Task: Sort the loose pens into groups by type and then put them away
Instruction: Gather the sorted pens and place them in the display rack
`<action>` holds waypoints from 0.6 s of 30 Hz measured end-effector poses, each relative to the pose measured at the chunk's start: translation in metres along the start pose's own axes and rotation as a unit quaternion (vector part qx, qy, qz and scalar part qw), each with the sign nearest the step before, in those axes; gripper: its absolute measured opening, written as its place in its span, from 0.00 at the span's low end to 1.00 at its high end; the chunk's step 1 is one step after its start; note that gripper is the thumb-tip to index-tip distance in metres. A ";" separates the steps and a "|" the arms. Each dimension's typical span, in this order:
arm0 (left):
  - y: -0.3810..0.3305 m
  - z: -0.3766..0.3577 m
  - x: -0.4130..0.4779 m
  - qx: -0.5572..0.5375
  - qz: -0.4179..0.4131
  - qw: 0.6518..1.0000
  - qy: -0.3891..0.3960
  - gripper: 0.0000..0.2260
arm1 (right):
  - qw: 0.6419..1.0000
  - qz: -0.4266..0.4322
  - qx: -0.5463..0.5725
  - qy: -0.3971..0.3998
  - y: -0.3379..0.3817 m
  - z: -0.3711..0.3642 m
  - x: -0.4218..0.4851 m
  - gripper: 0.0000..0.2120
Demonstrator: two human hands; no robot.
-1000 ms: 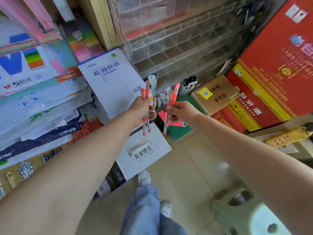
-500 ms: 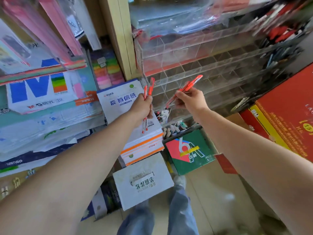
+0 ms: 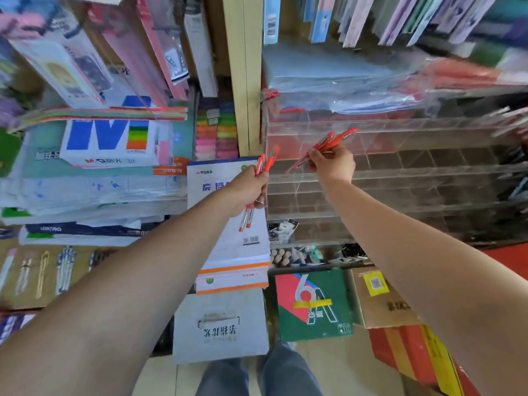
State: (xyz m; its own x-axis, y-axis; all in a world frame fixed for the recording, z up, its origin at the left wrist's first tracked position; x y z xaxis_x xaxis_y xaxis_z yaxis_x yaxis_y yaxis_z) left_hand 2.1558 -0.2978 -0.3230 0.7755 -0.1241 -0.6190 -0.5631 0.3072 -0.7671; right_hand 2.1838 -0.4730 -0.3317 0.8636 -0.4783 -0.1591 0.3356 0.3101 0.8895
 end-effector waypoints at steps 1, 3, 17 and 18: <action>0.001 0.001 0.001 0.005 0.001 1.000 0.006 0.06 | 1.000 -0.002 -0.012 0.012 -0.002 -0.004 0.000 0.02; 0.003 0.005 0.003 0.004 0.007 1.000 0.017 0.06 | 0.999 -0.013 -0.031 0.033 -0.007 -0.013 0.001 0.03; -0.001 0.013 -0.004 0.035 -0.001 0.989 0.143 0.05 | 0.983 -0.066 0.088 0.146 -0.002 -0.007 -0.031 0.21; -0.001 0.012 -0.006 0.043 0.002 0.986 0.163 0.05 | 0.969 -0.074 0.122 0.202 0.000 -0.009 -0.039 0.21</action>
State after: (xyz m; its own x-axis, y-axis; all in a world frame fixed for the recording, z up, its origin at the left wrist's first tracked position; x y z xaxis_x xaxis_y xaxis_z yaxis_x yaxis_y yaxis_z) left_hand 2.1555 -0.2859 -0.3165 0.6323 -0.4155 -0.6538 -0.5285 0.3858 -0.7562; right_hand 2.1530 -0.4470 -0.3288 0.9059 -0.1274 -0.4040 0.4113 0.0363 0.9108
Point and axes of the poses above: each hand's wrist, its own x-axis towards the middle knuckle, its own z-axis out of the back of the hand, y = z × x, the point moved 1 cm from there along x, towards the middle knuckle, and after that the axes turned 3 degrees about z, right-handed, at the moved point
